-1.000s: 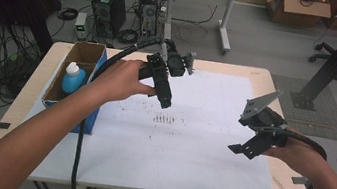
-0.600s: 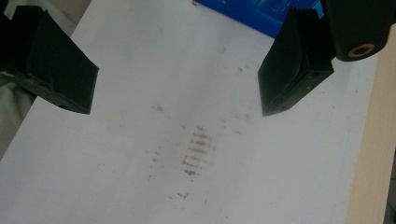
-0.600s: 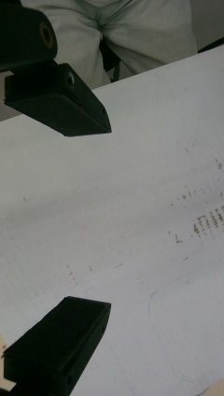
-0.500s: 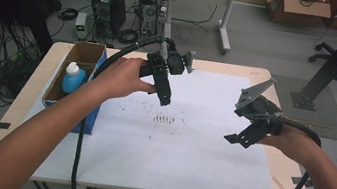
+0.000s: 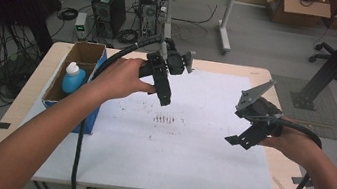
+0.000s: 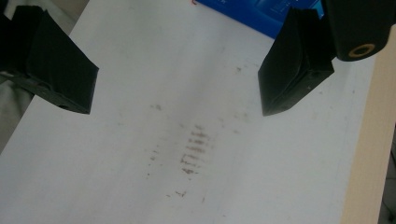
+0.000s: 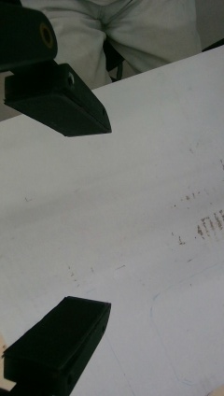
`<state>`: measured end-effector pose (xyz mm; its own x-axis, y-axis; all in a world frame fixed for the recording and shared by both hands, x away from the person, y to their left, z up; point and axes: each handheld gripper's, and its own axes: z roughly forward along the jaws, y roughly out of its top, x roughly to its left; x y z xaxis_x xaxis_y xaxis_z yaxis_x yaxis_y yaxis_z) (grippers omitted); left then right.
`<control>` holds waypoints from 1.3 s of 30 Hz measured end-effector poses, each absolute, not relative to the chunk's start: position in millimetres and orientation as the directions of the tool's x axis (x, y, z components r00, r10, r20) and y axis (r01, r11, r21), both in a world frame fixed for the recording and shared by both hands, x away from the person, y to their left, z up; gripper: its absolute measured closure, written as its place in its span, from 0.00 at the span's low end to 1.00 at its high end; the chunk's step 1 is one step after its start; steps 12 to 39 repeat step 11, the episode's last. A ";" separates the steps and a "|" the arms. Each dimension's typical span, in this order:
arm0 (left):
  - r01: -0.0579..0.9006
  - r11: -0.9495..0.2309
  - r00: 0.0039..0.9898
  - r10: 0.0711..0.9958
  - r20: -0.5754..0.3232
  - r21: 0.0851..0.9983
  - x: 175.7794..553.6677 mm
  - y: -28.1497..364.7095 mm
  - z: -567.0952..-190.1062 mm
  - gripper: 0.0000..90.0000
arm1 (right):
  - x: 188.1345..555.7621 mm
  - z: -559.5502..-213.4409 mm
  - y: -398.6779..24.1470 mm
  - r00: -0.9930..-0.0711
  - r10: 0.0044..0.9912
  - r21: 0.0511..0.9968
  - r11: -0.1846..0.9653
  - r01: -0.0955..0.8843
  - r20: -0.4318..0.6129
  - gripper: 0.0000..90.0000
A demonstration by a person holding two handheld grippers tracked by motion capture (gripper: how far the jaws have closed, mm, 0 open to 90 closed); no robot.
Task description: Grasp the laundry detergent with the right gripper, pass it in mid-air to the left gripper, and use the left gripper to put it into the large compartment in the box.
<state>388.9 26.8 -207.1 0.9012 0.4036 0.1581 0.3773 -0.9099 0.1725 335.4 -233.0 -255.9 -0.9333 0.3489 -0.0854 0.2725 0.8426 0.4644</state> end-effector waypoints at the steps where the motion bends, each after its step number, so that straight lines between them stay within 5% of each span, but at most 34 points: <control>1: 0.377 -0.910 0.902 0.403 0.157 0.173 388.8 26.9 -207.3 0.13 | 335.2 -256.0 -232.7 -0.933 0.348 0.464 0.843 0.272 -0.087 0.13; 39: 0.382 -0.907 0.900 0.409 0.152 0.176 390.4 29.5 -208.0 0.14 | 335.7 -256.3 -231.9 -0.934 0.348 0.461 0.845 0.273 -0.085 0.13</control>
